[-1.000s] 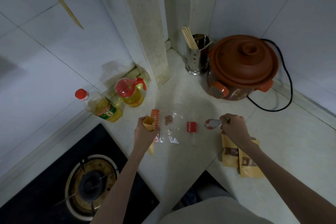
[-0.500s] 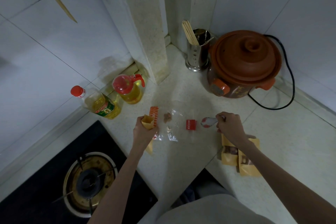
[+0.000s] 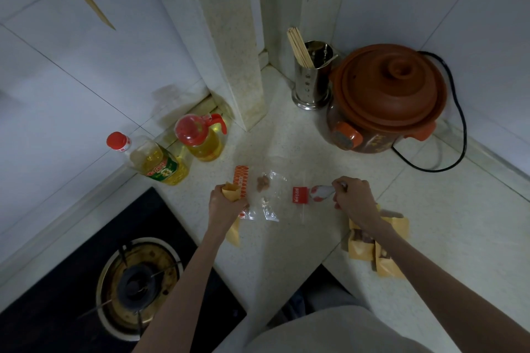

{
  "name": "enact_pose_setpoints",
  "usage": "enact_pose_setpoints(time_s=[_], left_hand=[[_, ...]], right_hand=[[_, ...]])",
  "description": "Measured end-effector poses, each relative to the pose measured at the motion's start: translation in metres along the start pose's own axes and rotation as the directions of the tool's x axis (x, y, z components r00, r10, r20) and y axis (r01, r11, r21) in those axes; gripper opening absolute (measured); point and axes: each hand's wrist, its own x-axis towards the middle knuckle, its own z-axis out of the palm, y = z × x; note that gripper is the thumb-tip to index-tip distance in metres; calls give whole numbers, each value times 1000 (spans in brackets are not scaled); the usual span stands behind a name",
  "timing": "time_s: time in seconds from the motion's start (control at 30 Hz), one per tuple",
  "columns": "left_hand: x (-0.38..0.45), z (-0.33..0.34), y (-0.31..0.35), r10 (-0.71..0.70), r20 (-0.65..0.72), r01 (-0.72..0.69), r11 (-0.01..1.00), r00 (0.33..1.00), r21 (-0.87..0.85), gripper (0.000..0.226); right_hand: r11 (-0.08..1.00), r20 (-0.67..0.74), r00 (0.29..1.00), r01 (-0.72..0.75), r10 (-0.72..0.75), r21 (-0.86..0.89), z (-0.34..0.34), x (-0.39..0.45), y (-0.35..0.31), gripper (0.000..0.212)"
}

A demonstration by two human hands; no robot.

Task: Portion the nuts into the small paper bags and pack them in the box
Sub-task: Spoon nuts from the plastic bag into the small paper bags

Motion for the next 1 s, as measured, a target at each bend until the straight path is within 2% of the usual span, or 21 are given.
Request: enact_pose_setpoints(time_s=[0.3,0.53,0.83,0.93,1.0], left_hand=[[13,4,1,-28,13,28,999,1000,39,57],[15,8,0,-56,27,56,998,998,-9,45],[18,17,2,-92,89,92,996,992,1,43],[14,20,3,-116,106,122,991,988,-53,41],[10,19,5,-52,95,66,988,994,-143,43]], right_hand=[[999,20,1000,-1,0,48,9,5,-2,19],[983,40,998,-60,54,175,17,7,-3,14],[949,90,991,-117,95,292,32,8,-8,14],[924,98,989,-139,111,356,37,8,-11,16],[928,75,994,-99,77,359,36,8,-14,17]])
